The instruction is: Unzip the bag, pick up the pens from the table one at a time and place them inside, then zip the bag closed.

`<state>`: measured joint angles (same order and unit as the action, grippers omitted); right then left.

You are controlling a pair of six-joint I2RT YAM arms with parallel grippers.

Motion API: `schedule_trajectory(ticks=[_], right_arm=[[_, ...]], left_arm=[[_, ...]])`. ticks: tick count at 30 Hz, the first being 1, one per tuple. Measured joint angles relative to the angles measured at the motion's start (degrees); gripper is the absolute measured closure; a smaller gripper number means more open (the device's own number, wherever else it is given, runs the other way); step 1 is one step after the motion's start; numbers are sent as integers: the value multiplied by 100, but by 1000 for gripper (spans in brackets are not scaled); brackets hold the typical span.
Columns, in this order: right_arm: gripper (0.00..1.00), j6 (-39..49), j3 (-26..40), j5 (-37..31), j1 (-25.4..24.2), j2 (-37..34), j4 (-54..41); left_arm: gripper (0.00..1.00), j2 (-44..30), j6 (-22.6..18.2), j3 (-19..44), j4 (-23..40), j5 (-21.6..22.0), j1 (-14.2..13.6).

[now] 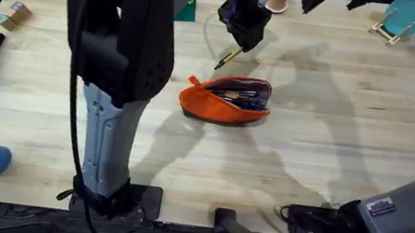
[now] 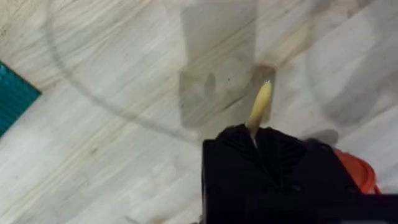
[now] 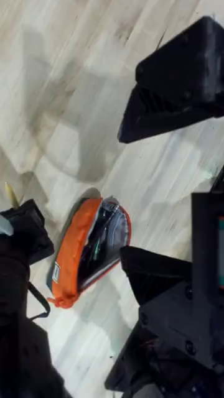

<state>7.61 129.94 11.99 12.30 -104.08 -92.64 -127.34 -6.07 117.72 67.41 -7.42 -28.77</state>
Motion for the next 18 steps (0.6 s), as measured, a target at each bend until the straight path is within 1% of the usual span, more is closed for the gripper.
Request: schedule_trajectory(ticks=[3, 5, 13, 16, 18], right_arm=[[5, 43, -209, 0, 127, 138, 0], [5, 71, -484, 0, 165, 348, 2], [5, 177, -2111, -151, 162, 1675, 244], [5, 187, -2514, -198, 162, 1958, 281], [5, 189, -2638, -218, 162, 2042, 291]], left_arm=[[958, 138, 0, -1, 147, 53, 0], [958, 260, 0, 2, 223, 98, 0], [958, 816, 0, 2, 429, 125, 0], [958, 995, 0, 4, 639, 125, 0], [958, 1091, -2, 6, 772, 125, 0]])
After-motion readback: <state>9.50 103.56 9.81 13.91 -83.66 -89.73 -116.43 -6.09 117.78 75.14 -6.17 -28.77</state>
